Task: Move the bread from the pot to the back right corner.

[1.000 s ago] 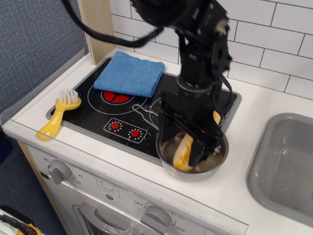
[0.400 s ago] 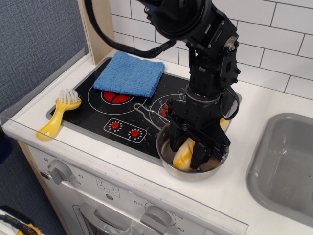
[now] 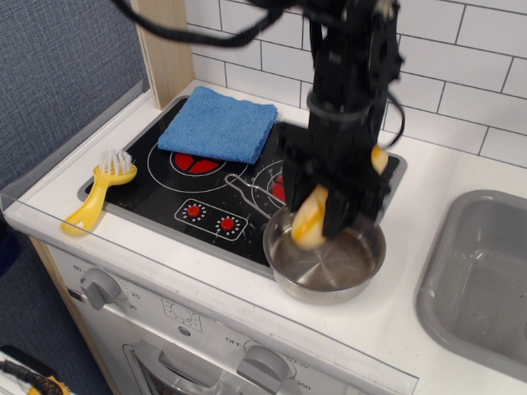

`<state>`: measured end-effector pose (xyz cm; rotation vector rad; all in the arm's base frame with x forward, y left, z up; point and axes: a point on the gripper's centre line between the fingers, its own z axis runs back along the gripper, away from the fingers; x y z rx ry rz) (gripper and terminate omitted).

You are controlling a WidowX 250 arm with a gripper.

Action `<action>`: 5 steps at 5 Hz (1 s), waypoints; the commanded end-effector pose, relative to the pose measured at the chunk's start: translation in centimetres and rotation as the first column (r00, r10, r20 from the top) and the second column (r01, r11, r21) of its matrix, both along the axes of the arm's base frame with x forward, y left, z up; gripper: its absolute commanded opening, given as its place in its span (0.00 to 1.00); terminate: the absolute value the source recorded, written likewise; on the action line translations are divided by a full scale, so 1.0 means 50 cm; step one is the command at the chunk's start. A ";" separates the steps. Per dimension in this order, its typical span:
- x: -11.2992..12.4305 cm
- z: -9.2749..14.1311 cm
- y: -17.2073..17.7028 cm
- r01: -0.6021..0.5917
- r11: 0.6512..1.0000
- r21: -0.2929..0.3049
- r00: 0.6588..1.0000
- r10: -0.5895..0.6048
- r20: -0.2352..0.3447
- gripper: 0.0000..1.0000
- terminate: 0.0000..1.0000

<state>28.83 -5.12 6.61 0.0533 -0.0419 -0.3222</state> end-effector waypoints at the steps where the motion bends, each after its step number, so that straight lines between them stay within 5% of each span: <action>1: 0.146 0.042 0.023 -0.149 0.989 0.008 0.988 0.149 0.029 0.00 0.00; 2: 0.202 0.004 0.061 -0.229 0.973 0.024 0.974 0.228 0.005 0.00 0.00; 4: 0.221 -0.053 0.064 -0.244 0.969 0.039 0.967 0.247 -0.062 0.00 0.00; 5: 0.209 -0.050 0.048 -0.211 0.977 0.023 0.975 0.212 -0.071 1.00 0.00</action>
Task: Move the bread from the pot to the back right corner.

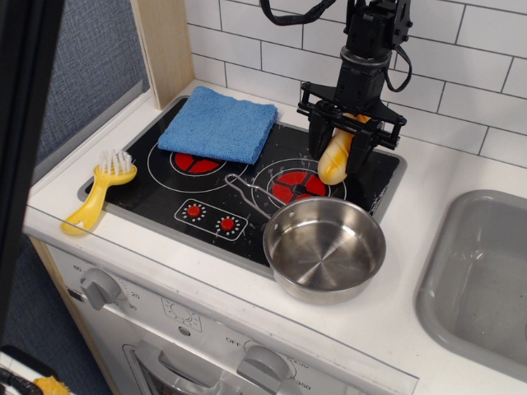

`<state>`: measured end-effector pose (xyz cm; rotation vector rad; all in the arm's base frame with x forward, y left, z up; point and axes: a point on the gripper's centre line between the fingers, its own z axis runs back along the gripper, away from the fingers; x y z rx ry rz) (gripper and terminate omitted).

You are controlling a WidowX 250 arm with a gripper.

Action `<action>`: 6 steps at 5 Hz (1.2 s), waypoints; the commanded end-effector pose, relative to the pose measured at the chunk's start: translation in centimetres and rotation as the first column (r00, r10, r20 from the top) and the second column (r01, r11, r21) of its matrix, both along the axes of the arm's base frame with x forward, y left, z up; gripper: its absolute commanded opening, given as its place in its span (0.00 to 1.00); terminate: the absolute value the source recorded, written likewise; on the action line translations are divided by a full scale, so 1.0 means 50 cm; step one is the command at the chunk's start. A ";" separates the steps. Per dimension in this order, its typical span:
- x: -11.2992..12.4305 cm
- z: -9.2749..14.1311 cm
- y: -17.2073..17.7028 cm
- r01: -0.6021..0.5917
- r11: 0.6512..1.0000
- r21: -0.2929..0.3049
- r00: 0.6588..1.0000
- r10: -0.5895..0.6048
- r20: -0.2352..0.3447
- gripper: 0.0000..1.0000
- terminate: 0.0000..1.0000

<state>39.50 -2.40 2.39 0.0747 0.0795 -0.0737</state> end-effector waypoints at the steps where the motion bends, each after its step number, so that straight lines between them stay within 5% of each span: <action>1: -0.004 0.066 -0.004 0.048 0.998 -0.030 0.996 -0.046 0.082 1.00 0.00; 3: -0.026 0.149 0.023 0.039 0.997 -0.069 0.979 -0.024 0.204 1.00 0.00; 5: -0.043 0.148 0.039 0.066 0.996 -0.062 0.983 -0.054 0.178 1.00 0.00; 6: -0.043 0.148 0.039 0.066 0.996 -0.062 0.983 -0.054 0.178 1.00 1.00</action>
